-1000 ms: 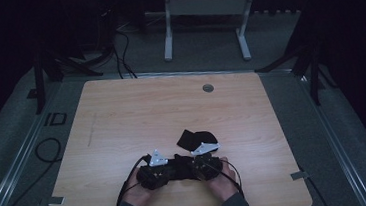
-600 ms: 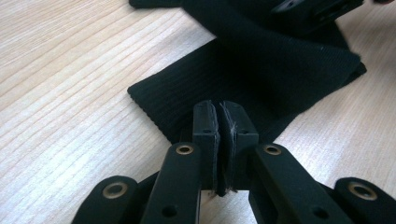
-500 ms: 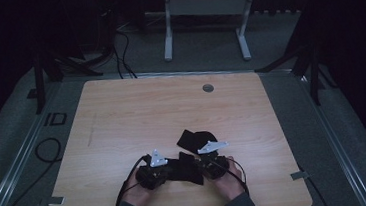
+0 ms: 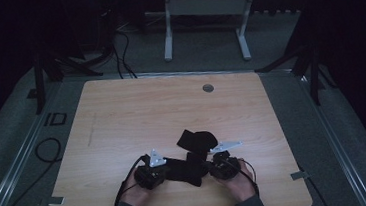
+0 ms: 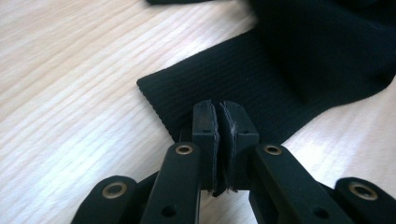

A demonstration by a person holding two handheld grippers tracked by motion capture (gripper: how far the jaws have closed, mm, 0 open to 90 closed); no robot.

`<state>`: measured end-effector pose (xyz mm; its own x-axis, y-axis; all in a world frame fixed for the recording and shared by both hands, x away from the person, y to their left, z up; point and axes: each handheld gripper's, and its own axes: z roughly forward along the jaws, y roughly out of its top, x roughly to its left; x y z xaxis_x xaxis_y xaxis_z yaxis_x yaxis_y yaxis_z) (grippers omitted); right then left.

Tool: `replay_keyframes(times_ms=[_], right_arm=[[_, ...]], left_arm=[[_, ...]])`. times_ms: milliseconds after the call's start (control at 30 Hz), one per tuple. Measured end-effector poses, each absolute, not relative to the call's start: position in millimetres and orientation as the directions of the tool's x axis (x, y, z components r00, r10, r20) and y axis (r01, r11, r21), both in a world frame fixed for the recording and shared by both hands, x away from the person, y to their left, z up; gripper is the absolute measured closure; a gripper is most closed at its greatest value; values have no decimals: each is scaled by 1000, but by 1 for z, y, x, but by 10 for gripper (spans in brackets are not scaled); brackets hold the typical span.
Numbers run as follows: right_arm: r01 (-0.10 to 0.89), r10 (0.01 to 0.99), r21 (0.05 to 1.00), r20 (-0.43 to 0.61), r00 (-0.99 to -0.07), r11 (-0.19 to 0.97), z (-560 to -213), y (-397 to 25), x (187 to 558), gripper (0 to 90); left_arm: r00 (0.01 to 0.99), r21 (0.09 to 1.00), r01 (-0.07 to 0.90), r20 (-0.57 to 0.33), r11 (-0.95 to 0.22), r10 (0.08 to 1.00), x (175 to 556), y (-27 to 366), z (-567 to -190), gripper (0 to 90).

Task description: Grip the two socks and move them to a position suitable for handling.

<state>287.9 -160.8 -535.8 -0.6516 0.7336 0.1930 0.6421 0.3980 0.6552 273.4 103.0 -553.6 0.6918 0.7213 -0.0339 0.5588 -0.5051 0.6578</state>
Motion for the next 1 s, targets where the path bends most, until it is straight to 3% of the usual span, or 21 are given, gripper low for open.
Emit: replay_keyframes(times_ms=[500,733,1000], right_arm=[[673,759,635,203,-618,379,-525,-210,287,868],[688,765,597,184,-617,412,-530,-227,282,864],[713,789,550,148,-596,435,-541,-241,280,867]], left_arm=[[685,653,561,-20,-509,729,273,114,-553,841],[708,648,525,28,-552,706,266,116,-553,827],[720,647,529,1,-549,694,266,121,-552,819]])
